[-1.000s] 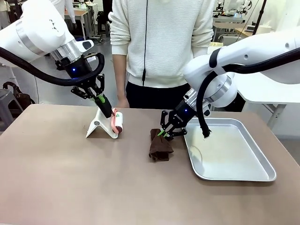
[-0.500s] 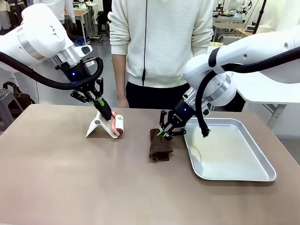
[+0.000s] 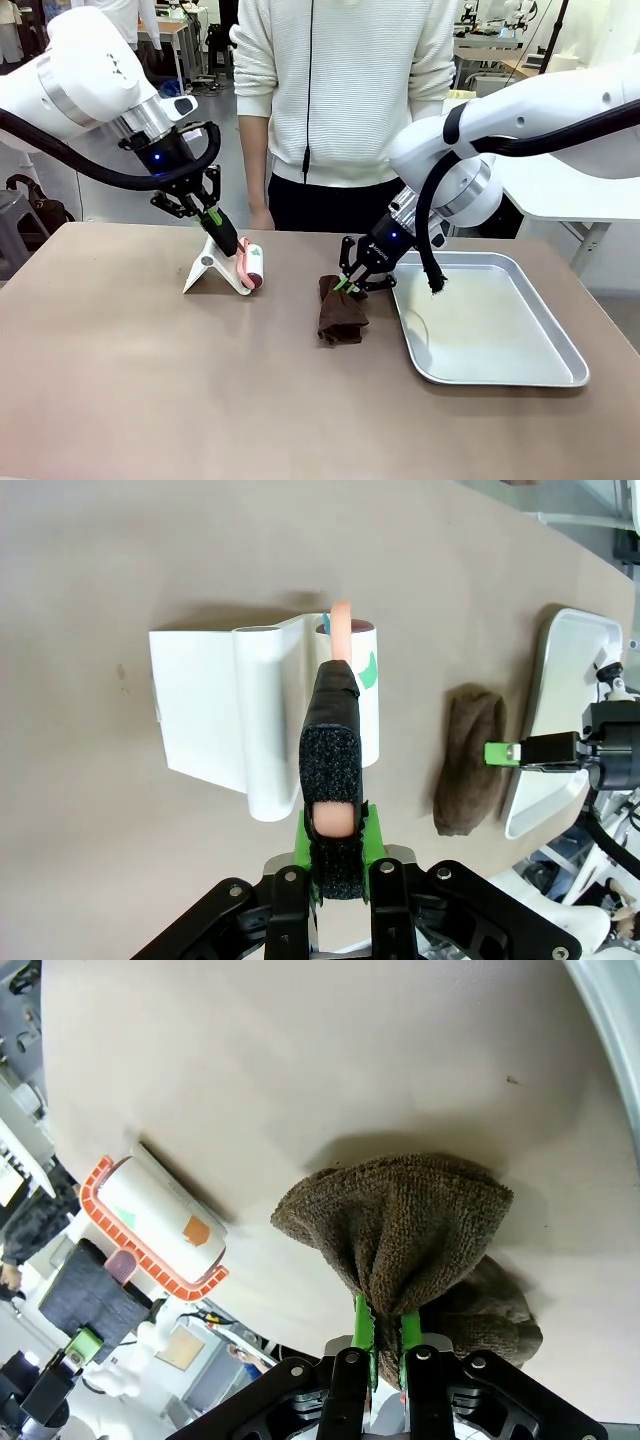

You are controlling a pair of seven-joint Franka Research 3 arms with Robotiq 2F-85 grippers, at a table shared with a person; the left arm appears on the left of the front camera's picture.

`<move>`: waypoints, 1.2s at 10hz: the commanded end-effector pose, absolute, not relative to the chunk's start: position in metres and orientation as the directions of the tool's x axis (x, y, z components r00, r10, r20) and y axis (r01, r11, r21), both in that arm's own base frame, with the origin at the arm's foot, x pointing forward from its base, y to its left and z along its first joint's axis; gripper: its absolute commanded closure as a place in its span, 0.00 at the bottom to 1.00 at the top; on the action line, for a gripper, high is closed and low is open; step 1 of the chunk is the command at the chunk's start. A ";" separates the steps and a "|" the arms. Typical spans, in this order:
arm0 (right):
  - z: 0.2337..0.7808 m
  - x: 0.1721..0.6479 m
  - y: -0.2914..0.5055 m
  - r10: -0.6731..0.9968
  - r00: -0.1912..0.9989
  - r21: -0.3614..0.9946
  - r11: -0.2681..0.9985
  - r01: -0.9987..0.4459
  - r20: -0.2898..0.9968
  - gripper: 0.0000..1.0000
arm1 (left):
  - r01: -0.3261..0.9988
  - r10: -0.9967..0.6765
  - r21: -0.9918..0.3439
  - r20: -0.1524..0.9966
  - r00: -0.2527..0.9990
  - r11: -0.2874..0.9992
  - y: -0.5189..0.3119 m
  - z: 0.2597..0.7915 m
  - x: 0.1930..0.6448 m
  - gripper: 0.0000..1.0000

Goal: Clean the surface of the table.
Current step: Return the Lint Roller and towel to their original positions.

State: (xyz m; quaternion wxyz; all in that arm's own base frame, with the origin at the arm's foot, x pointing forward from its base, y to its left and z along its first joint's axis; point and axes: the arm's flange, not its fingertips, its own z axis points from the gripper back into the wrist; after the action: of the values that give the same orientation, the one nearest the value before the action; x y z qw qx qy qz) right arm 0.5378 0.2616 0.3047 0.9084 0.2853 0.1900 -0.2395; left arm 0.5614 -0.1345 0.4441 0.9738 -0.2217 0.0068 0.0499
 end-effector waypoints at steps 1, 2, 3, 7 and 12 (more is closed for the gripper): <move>0.309 0.546 0.266 -0.344 0.799 0.392 0.732 0.557 -0.493 0.89 | -0.115 0.106 -0.375 -0.046 0.993 0.920 -0.128 0.446 0.559 0.80; 0.309 0.546 0.266 -0.342 0.799 0.395 0.731 0.557 -0.494 0.89 | -0.120 0.105 -0.351 -0.061 0.993 0.929 -0.127 0.444 0.560 0.80; 0.309 0.547 0.266 -0.341 0.800 0.395 0.731 0.556 -0.494 0.89 | -0.121 0.103 -0.338 -0.072 0.992 0.933 -0.128 0.441 0.560 0.80; 0.307 0.547 0.266 -0.325 0.801 0.400 0.735 0.548 -0.502 0.89 | -0.149 0.122 -0.338 -0.098 0.988 0.929 -0.127 0.437 0.565 0.25; 0.303 0.548 0.265 -0.303 0.791 0.400 0.734 0.549 -0.531 0.00 | -0.199 0.184 -0.341 -0.076 0.980 0.919 -0.117 0.442 0.560 0.00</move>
State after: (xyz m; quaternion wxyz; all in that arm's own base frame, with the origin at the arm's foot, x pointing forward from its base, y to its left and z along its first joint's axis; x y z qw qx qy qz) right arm 0.5397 0.2646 0.2995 0.9046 0.2843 0.2153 -0.2333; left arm 0.5639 -0.1206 0.4374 0.9789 -0.1824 0.0283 0.0876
